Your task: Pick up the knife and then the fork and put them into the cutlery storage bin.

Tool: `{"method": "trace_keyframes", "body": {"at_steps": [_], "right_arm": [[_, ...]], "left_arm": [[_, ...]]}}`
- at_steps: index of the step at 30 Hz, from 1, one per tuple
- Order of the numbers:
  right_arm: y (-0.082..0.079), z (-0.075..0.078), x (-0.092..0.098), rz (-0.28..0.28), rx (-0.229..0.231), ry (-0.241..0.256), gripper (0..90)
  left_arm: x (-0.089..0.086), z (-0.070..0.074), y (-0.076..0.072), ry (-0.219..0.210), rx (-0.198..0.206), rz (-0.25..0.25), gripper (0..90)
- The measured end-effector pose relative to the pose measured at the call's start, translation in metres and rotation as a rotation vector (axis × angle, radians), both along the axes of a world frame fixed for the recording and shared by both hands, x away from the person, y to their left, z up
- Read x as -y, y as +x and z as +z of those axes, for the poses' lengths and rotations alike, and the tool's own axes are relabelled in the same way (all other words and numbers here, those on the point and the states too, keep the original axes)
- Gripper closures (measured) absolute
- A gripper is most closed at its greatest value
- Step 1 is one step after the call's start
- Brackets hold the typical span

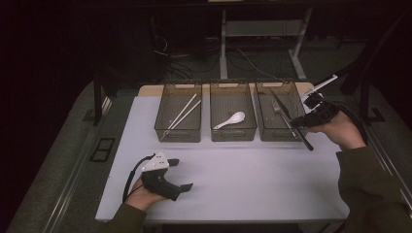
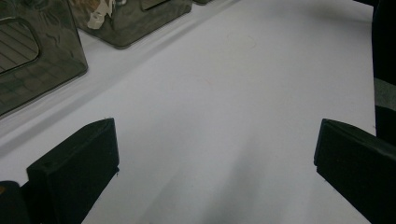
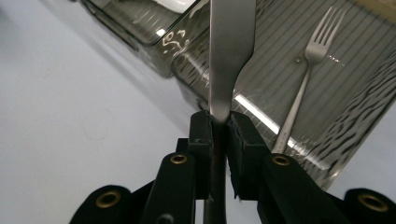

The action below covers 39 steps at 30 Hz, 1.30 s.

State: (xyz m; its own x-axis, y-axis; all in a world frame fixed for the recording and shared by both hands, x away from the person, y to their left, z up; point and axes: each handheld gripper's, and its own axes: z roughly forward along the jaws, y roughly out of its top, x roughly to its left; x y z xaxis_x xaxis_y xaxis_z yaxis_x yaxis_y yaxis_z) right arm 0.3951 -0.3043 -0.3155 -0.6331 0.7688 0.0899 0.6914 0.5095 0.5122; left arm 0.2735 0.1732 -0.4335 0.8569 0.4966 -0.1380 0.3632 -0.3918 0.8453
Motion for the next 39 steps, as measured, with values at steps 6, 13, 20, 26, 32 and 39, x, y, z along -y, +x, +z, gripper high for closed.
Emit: {"method": "trace_keyframes", "body": {"at_steps": [6,13,20,26,32,39], "right_arm": [[0.014,0.01,0.002,-0.029,0.019,0.016,79.7],[0.032,0.02,0.002,-0.066,0.036,0.022,79.7],[0.055,0.023,-0.003,-0.102,0.05,0.02,79.7],[0.073,0.014,-0.008,-0.122,0.048,0.014,79.7],[0.084,0.003,-0.009,-0.143,0.038,0.012,79.7],[0.095,-0.01,-0.01,-0.172,0.008,0.01,79.7]], "left_arm": [[0.0,0.0,0.0,-0.003,0.001,0.001,0.0],[0.0,0.0,0.001,-0.003,0.003,-0.002,0.0],[0.002,-0.001,0.001,0.007,0.008,-0.009,0.0],[0.001,-0.001,0.001,0.006,0.008,-0.01,0.0],[0.001,-0.001,0.001,0.003,0.007,-0.011,0.0],[0.001,0.0,0.001,0.005,0.007,-0.013,0.0]]}}
